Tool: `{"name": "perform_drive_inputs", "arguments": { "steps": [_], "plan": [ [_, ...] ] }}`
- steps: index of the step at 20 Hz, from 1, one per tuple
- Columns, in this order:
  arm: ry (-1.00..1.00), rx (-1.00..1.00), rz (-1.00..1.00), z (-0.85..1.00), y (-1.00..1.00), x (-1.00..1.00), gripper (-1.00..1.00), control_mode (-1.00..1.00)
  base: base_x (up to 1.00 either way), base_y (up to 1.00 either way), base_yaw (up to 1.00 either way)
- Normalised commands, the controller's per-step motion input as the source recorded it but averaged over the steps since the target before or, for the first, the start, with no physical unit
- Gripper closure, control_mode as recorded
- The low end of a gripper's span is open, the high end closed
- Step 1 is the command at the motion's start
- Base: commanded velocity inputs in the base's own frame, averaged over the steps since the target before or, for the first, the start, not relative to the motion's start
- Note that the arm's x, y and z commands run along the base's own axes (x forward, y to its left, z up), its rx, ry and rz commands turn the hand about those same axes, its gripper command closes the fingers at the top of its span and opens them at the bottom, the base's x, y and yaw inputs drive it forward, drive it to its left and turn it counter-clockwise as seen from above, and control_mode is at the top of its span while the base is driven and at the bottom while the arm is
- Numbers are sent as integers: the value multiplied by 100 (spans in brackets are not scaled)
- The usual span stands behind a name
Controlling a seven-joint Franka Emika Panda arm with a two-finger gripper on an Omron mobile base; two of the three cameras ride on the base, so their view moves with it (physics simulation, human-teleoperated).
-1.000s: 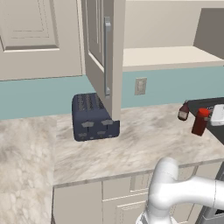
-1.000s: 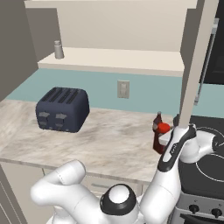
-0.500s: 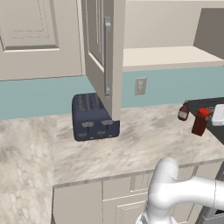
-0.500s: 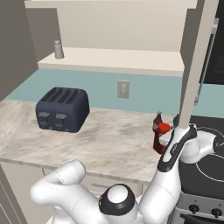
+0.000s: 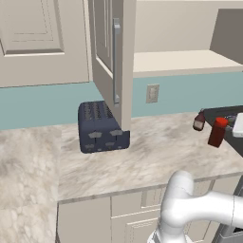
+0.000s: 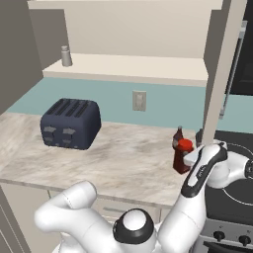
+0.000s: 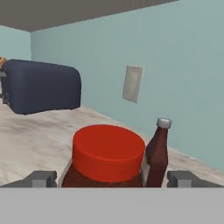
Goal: Collect the paprika, ketchup, and shaker from the cabinet and place them next to the stove.
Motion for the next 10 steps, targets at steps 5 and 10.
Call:
{"name": "perform_drive_inputs", "arguments": {
  "steps": [5, 10],
  "plan": [
    [-9, 0, 0, 8, -31, -7, -100, -100, 0, 0, 0],
    [-9, 0, 0, 25, -19, -52, -100, -100, 0, 0, 0]
  ]
}}
